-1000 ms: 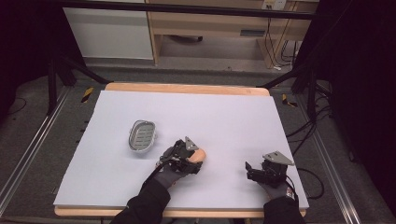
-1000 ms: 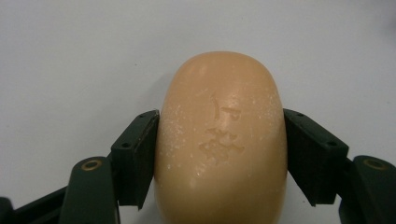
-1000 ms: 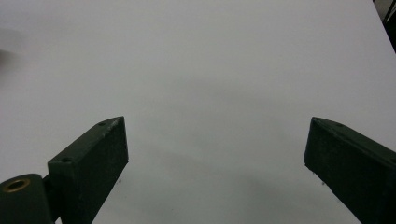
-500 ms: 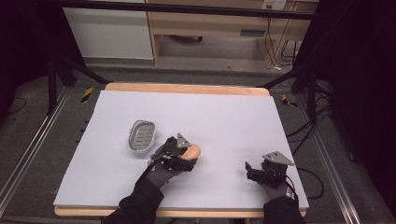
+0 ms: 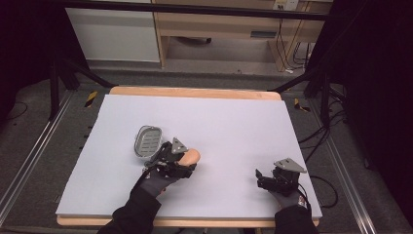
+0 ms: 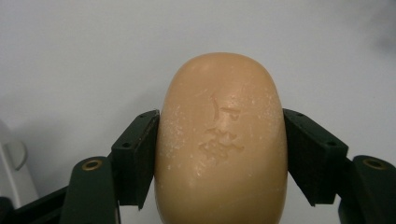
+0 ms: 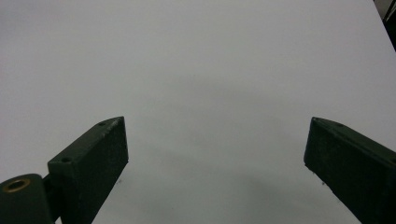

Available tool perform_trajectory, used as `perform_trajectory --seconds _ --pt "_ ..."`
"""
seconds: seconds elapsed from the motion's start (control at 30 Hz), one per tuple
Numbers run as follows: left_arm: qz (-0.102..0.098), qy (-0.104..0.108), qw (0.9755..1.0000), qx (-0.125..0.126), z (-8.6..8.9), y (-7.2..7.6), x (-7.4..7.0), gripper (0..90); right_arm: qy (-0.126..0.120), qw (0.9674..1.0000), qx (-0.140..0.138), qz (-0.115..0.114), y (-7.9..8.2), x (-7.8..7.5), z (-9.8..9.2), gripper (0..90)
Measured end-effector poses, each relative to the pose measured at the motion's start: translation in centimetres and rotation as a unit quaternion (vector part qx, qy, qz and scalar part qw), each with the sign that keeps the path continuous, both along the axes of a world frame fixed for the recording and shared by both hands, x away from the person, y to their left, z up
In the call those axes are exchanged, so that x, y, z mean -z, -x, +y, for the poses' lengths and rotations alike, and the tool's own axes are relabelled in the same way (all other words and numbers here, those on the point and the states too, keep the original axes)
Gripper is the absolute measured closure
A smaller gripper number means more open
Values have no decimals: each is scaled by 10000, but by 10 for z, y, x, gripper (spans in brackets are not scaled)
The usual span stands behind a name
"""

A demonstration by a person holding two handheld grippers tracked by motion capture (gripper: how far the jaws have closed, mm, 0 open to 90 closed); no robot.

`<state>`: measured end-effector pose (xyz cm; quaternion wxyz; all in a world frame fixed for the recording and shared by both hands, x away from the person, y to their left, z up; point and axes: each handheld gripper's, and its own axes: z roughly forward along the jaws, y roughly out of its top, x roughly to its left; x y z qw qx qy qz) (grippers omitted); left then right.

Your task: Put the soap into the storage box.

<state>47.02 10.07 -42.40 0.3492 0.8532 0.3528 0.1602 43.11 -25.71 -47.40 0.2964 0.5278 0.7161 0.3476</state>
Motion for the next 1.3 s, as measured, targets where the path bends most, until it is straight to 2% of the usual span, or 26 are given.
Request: perform_trajectory --seconds 0.1,0.13,0.4,0.7,0.83,1.03,1.3 --pt "-35 14 10000 -30 9 2 -2 315 -7 10000 2 8 0 0 0 65" --pt "-55 76 9999 -101 15 3 -4 315 -11 10000 -3 12 0 0 0 65" --pt "-108 83 9997 -206 33 10 -10 315 6 10000 -22 9 0 0 0 66" --pt "-239 197 9989 -364 50 9 -18 315 -1 10000 -44 -11 0 0 0 65" --pt "-298 231 9980 -513 63 6 -23 315 -28 10000 -43 -5 1 -1 0 65" --pt "-337 261 9967 -691 73 1 -27 315 10 10000 -85 -8 0 0 0 65" --pt "-418 393 9925 -1078 90 -8 -30 316 19 9999 -98 -10 0 0 1 65"
